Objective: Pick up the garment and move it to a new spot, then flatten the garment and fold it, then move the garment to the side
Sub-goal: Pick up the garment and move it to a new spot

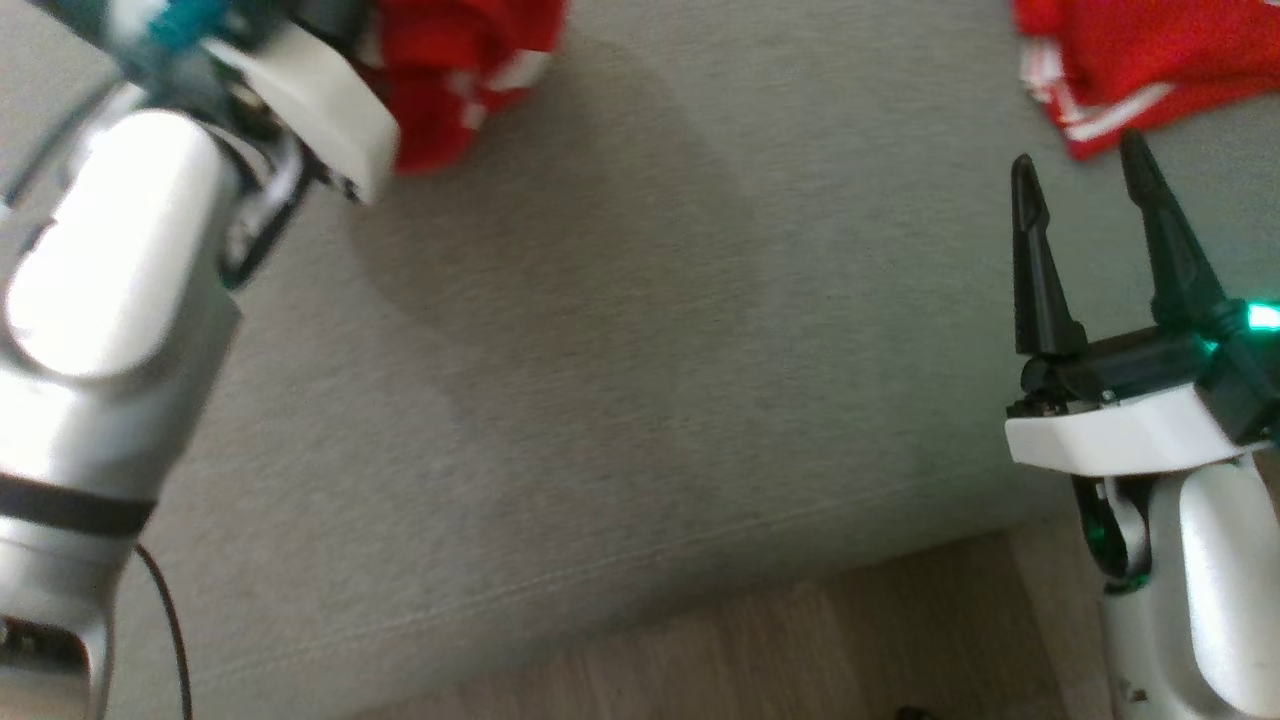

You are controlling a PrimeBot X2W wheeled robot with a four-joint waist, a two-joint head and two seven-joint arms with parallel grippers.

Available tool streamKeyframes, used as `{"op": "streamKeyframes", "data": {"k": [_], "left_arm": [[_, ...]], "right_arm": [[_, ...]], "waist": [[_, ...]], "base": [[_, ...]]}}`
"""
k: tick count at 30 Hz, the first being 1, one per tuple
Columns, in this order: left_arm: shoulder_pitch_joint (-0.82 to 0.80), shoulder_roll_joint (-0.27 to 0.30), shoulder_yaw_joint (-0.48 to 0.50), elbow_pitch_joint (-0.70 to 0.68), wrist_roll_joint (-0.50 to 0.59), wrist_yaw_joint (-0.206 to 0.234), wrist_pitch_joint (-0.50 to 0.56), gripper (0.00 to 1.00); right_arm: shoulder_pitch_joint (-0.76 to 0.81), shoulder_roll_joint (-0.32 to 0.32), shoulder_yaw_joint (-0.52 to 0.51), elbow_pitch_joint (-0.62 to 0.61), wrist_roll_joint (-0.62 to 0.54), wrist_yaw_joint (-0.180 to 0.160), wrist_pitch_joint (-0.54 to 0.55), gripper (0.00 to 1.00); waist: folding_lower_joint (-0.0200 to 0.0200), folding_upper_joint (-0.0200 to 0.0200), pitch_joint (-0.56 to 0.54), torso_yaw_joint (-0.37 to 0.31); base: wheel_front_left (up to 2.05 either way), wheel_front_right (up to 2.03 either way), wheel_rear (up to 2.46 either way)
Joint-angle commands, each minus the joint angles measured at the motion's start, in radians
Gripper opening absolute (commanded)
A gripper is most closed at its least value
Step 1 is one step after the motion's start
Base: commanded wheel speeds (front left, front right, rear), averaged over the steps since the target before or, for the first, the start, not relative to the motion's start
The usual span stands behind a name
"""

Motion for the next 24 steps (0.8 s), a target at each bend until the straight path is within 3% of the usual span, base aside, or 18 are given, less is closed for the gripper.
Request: {"op": "streamKeyframes", "data": {"k": [1,8,15,16,17,22,24], "left_arm": [[-0.028,0.042,0.027,-0.041,-0.004,0.002,0.007,0.0],[0.053,0.021,-0.129,-0.126,0.008,0.002,0.04,0.0],[0.14,-0.039,-0.272,-0.005,0.081,0.016,-0.017,0.0],[0.153,-0.053,-0.28,0.019,0.083,0.024,-0.032,0.13],[0.165,-0.069,-0.283,0.043,0.081,0.035,-0.047,1.0],[0.218,-0.149,-0.258,0.098,0.047,0.102,-0.124,1.0],[0.263,-0.177,-0.219,0.069,0.01,0.144,-0.147,1.0]], "right_arm": [[0.002,0.01,0.017,-0.038,0.006,0.0,-0.006,1.0],[0.015,0.011,0.026,-0.046,0.053,0.0,-0.006,1.0],[0.013,0.011,0.036,-0.052,0.066,0.0,-0.006,1.0],[0.014,0.011,0.039,-0.052,0.066,0.0,-0.006,1.0],[0.015,0.011,0.041,-0.052,0.066,0.0,-0.006,1.0],[0.028,0.011,0.059,-0.044,0.071,0.0,-0.006,1.0],[0.041,0.011,0.07,-0.035,0.073,0.0,-0.006,1.0]], "waist": [[0.0,-0.0001,-0.035,-0.072],[0.0,-0.0001,-0.035,-0.157],[0.0,-0.0001,-0.009,-0.169],[0.0,-0.0001,-0.008,-0.166],[0.0,-0.0001,-0.009,-0.16],[0.0,-0.0001,-0.033,-0.109],[0.0,-0.0001,-0.065,-0.058]], "base": [[0.0,0.0,0.0],[0.0,0.0,0.0],[0.0,0.0,0.0],[0.0,0.0,0.0],[0.0,0.0,0.0],[0.0,0.0,0.0],[0.0,0.0,0.0]]}}
